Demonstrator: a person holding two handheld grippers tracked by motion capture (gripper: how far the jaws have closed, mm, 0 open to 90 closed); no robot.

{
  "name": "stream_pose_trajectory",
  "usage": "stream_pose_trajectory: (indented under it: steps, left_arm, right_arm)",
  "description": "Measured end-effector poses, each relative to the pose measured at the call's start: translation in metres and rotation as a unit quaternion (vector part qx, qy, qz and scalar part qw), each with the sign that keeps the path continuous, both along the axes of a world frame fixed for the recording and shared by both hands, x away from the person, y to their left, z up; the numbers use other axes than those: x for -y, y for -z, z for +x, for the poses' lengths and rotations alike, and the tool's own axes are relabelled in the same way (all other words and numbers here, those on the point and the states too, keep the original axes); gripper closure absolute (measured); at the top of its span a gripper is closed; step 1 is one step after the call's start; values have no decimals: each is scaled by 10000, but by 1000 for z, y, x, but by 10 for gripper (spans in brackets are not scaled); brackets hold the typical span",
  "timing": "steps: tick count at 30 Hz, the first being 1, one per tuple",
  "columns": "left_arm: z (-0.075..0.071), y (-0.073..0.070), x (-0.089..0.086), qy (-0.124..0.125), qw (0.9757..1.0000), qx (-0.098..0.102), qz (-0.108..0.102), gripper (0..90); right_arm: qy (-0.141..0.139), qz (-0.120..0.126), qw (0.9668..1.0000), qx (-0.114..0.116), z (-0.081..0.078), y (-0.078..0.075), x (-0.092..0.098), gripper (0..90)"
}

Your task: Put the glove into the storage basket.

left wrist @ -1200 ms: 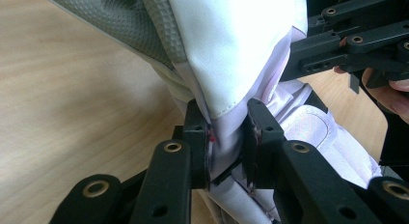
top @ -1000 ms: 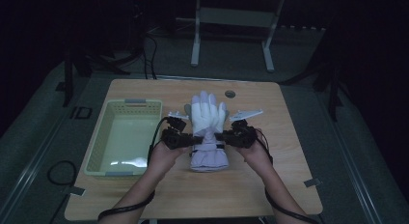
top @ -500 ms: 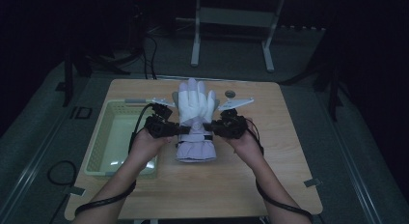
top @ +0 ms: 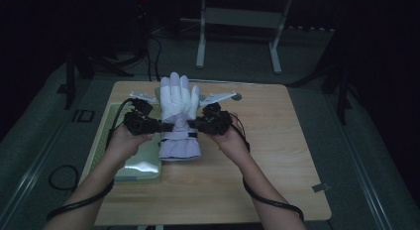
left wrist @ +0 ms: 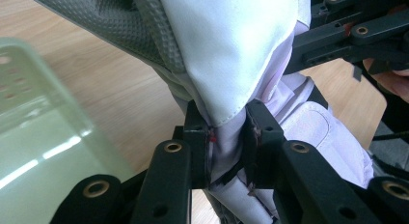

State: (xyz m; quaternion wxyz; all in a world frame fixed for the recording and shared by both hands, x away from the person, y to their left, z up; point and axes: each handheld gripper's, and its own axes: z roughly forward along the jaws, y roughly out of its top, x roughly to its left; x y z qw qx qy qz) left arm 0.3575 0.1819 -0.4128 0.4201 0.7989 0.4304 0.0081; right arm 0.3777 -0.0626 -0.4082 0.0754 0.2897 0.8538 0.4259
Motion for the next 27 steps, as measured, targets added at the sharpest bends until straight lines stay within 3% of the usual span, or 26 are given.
stream_pose_trajectory:
  steps: [18, 19, 21, 23, 27]
  left_arm:
    - [-7, 0, -83, -221, 9995, -65, 195, 747]
    - [-9, 0, -96, -254, 9994, -58, 242, 746]
    - [-10, 1, -107, -281, 9992, -71, 278, 746]
    - [-10, 5, -120, -344, 9989, -95, 295, 746]
    - [-9, 15, -128, -390, 9988, -130, 267, 746]
  right_arm:
    - [-272, 82, 9996, -61, 5, 6, -80, 804]
    - [-353, 118, 9992, -116, 6, 9, -98, 804]
    - [-380, 130, 9991, -133, 7, 10, -104, 804]
    - [-417, 118, 9990, -138, 7, 13, -119, 804]
    - [-397, 72, 9990, -168, 9, 23, -133, 804]
